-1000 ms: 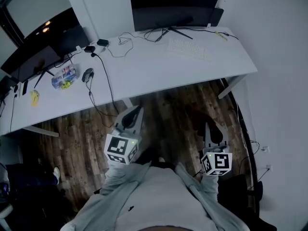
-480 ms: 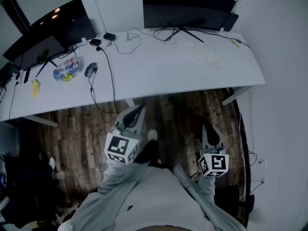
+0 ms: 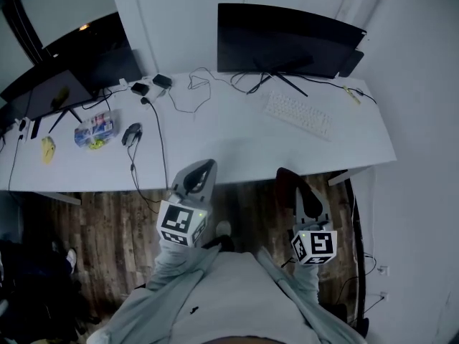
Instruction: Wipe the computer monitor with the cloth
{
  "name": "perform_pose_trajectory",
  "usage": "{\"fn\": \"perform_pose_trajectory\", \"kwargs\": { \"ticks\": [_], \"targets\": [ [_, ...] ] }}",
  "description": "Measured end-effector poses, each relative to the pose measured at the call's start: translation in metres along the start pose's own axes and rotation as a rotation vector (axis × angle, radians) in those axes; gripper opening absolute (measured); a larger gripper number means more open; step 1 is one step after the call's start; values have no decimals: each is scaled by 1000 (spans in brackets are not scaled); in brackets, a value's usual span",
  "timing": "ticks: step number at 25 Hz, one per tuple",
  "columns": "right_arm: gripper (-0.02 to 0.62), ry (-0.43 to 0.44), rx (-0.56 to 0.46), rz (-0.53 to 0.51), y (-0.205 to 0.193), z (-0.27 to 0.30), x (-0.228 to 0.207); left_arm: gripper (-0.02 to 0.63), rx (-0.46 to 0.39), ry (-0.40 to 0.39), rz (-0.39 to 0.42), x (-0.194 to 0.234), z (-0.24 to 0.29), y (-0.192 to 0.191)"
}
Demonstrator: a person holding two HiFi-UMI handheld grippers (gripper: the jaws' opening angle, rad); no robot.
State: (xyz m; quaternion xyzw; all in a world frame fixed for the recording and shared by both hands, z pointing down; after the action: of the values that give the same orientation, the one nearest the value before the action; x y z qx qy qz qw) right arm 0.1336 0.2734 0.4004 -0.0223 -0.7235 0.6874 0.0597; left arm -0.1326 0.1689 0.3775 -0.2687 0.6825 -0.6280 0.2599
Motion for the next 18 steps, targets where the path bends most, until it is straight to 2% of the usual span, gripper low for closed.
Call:
{"fn": "perform_pose_trajectory", "kwargs": {
  "ticks": [8,18],
  "targets": [
    [38,-14,18,-4,-2,59,-15,21,-3,-20,-14,38,56,-10],
    [38,-26,62,31,-27,100,-49,21,59,-25,-36,47,106,-35]
  ]
}}
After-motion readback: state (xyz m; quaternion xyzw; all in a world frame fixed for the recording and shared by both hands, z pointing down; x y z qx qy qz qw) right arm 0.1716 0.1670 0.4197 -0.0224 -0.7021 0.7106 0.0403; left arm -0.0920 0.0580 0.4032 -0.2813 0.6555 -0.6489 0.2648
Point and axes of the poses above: the fingertips, and each gripper's own axes: z forward along the fingers, x to its left, y out of its top, the point moved 7 cm from there along -z, backward along the fingers, and after that the axes turned 10 degrees about -x, right-handed, at the moved point
